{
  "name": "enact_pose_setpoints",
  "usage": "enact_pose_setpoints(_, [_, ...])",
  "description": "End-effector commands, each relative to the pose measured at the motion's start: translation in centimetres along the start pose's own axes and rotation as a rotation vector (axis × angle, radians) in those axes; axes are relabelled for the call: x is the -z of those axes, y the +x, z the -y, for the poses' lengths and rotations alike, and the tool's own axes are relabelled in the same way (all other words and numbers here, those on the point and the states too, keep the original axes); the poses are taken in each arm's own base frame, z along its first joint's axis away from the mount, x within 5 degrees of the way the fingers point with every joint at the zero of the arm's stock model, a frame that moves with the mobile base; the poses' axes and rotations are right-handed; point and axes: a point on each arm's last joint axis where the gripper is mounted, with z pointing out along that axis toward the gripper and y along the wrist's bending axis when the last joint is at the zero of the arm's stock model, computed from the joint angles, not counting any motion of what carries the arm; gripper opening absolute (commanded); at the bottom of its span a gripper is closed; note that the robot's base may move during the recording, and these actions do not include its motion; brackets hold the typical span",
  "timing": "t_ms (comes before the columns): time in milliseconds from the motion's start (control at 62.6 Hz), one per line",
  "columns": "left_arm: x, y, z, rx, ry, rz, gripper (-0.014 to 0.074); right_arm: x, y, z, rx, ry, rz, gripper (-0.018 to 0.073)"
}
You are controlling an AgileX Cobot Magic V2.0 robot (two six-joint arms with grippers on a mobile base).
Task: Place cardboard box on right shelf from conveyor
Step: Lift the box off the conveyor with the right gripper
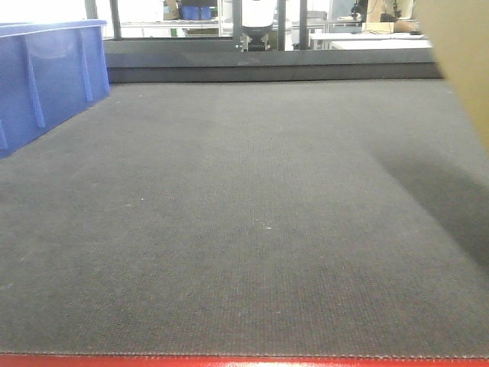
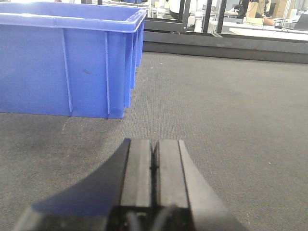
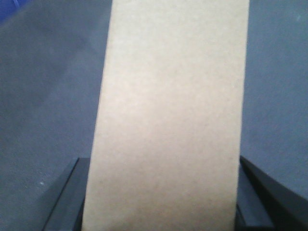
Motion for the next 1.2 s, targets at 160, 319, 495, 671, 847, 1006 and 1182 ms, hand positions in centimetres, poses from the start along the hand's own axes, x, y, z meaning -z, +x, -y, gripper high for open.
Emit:
enact_pose_setpoints(160, [0.1, -1.0, 0.0, 0.012, 0.004, 0.105, -0.0119, 6.2, -1.7, 0.5, 0.011, -0.042, 0.312, 0.0226])
enact_pose_setpoints(319, [0.1, -1.0, 0.0, 0.012, 0.004, 0.105, -0.0119, 8.6, -1.5, 0.8, 0.001, -0.053, 0.403, 0.0226])
enact_pose_setpoints(495, [0.1, -1.0, 0.0, 0.012, 0.004, 0.105, -0.0119, 9.0, -1.4, 0.8, -0.001, -0.055, 0.419, 0.0226])
enact_pose_setpoints(671, [0.1, -1.0, 0.0, 0.012, 0.004, 0.105, -0.0119, 9.0, -1.4, 0.8, -0.001, -0.055, 0.419, 0.0226])
enact_pose_setpoints(847, [0.1, -1.0, 0.0, 0.012, 0.004, 0.105, -0.0119, 9.0, -1.4, 0.8, -0.001, -0.055, 0.419, 0.0226])
enact_pose_setpoints(1006, [0.1, -1.0, 0.0, 0.012, 0.004, 0.105, -0.0119, 9.0, -1.4, 0.8, -0.001, -0.055, 0.419, 0.0226])
enact_pose_setpoints(1182, [0.1, -1.0, 0.0, 0.012, 0.004, 0.105, -0.0119, 9.0, -1.4, 0.8, -0.001, -0.055, 0.419, 0.0226])
